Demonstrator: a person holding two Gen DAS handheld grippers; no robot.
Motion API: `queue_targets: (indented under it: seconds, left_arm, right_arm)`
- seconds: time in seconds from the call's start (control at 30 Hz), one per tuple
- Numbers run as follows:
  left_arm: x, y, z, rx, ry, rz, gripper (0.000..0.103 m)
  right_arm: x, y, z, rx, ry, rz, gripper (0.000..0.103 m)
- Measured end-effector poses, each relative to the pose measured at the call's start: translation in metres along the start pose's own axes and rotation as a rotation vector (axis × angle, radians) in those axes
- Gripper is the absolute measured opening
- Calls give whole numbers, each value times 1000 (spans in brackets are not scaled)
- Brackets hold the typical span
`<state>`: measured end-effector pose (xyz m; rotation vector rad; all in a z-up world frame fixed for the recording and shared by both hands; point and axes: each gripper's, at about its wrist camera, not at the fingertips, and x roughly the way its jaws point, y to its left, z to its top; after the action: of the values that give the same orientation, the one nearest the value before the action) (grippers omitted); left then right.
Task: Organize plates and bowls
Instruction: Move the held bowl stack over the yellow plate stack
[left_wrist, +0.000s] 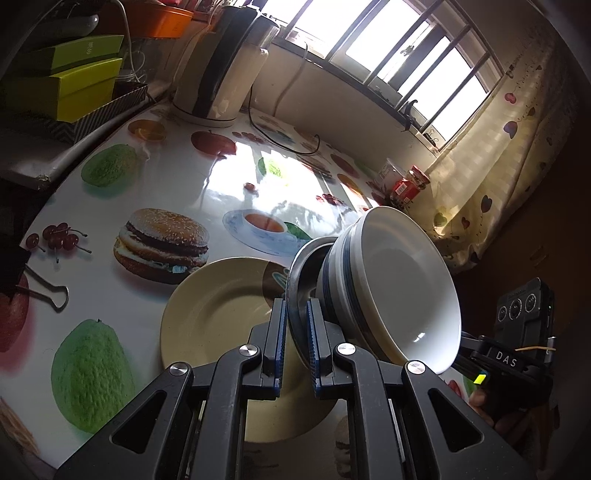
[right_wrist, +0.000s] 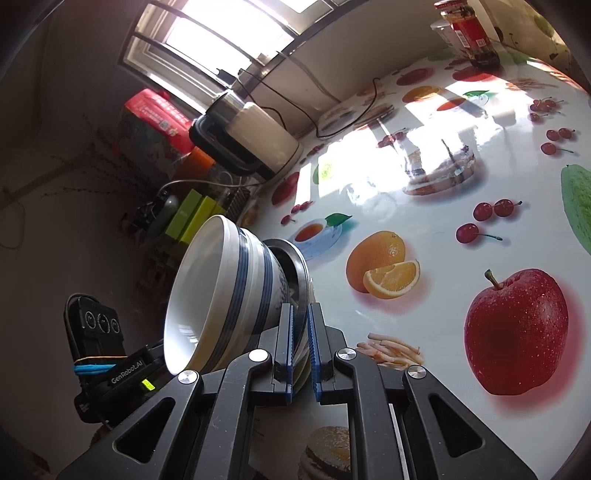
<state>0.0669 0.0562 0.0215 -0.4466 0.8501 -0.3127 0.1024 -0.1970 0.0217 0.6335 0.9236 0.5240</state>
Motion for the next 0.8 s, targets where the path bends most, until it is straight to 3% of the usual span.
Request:
queue_targets:
  seconds: [0.8]
  left_arm:
    - [-13, 34, -4, -43, -11, 59, 11]
  right_arm:
    - [40, 19, -3, -27, 74, 22, 10]
